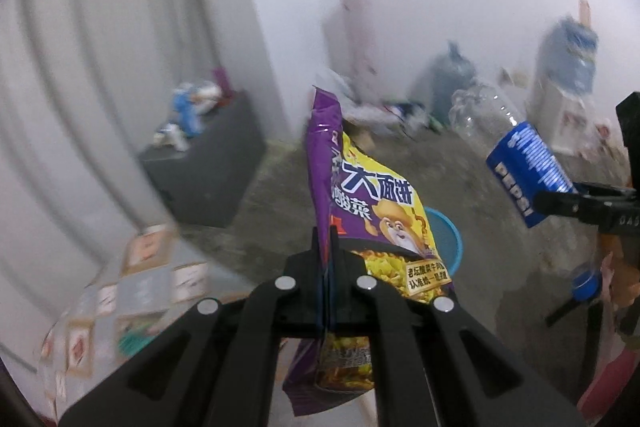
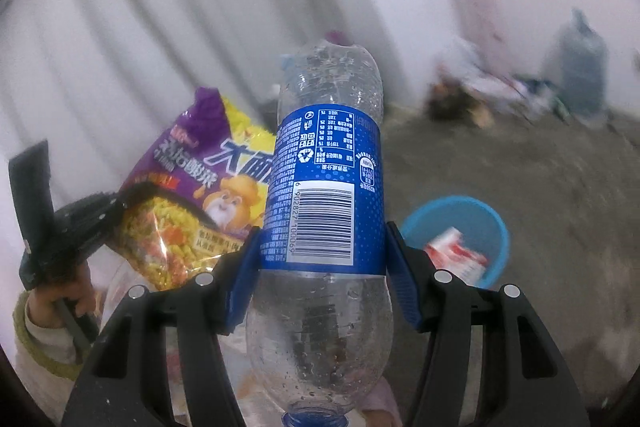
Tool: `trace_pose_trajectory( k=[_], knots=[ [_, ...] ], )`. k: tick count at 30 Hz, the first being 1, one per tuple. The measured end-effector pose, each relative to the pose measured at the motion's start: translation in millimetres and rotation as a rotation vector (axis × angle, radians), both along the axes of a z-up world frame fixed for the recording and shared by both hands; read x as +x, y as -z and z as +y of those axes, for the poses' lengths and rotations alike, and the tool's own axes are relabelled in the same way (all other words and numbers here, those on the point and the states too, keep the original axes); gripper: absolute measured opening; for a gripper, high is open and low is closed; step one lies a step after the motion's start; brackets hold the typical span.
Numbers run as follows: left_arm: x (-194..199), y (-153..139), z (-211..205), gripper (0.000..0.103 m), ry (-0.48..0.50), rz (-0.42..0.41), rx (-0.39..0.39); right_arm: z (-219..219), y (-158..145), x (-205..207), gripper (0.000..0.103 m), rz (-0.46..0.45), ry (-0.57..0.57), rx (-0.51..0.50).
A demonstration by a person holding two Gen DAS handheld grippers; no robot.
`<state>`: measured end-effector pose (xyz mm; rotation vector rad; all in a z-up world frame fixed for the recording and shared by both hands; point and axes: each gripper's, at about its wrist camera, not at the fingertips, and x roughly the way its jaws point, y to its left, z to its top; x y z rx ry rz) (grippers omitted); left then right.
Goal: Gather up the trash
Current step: 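Carry the noodle bag and Pepsi bottle over the blue wastebasket, then open both grippers to drop the bag and bottle into the wastebasket, then swing both tools back to the table and grasp the clear plastic dome with the right gripper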
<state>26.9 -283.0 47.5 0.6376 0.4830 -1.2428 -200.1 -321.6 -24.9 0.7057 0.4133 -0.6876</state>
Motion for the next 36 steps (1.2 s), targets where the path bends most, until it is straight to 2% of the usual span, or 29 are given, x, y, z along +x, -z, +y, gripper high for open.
trace_pose_trajectory(
  k=[5, 8, 10, 13, 14, 16, 17, 18, 20, 22, 26, 32, 36],
  knots=[
    [-2, 67, -115, 0.002, 0.091, 0.022, 0.191, -62, 59, -12, 0.056, -0.033, 0.046, 0.246],
    [-4, 109, -174, 0.003, 0.129, 0.037, 0.306, -103, 104, -4, 0.057, -0.069, 0.055, 0.427],
    [-2, 134, -205, 0.003, 0.138, 0.047, 0.361, -131, 135, 3, 0.057, -0.081, 0.08, 0.538],
    [-6, 168, -248, 0.005, 0.144, 0.039, 0.423, -169, 169, 14, 0.058, -0.076, 0.109, 0.638],
    [-6, 178, -260, 0.008, 0.145, 0.049, 0.432, -178, 173, 15, 0.061, -0.07, 0.116, 0.65],
    [-1, 194, -274, 0.026, 0.137, 0.084, 0.443, -193, 195, 20, 0.065, -0.047, 0.149, 0.688],
    [1, 200, -278, 0.042, 0.133, 0.1, 0.436, -203, 202, 21, 0.069, -0.045, 0.168, 0.702],
    [-3, 201, -277, 0.055, 0.13, 0.106, 0.423, -211, 211, 21, 0.069, -0.051, 0.19, 0.713],
    [-7, 201, -275, 0.061, 0.107, 0.101, 0.389, -217, 219, 23, 0.071, -0.049, 0.212, 0.724],
    [-10, 194, -270, 0.061, 0.13, 0.118, 0.376, -219, 222, 19, 0.071, -0.031, 0.239, 0.704],
    [-22, 170, -260, 0.061, 0.172, 0.083, 0.331, -205, 207, 4, 0.071, -0.033, 0.238, 0.652],
    [-31, 102, -217, 0.061, 0.191, 0.06, 0.212, -186, 176, -6, 0.071, 0.012, 0.225, 0.518],
    [-32, 45, -149, 0.062, 0.187, 0.094, 0.076, -153, 131, -7, 0.071, 0.046, 0.153, 0.356]
  ],
)
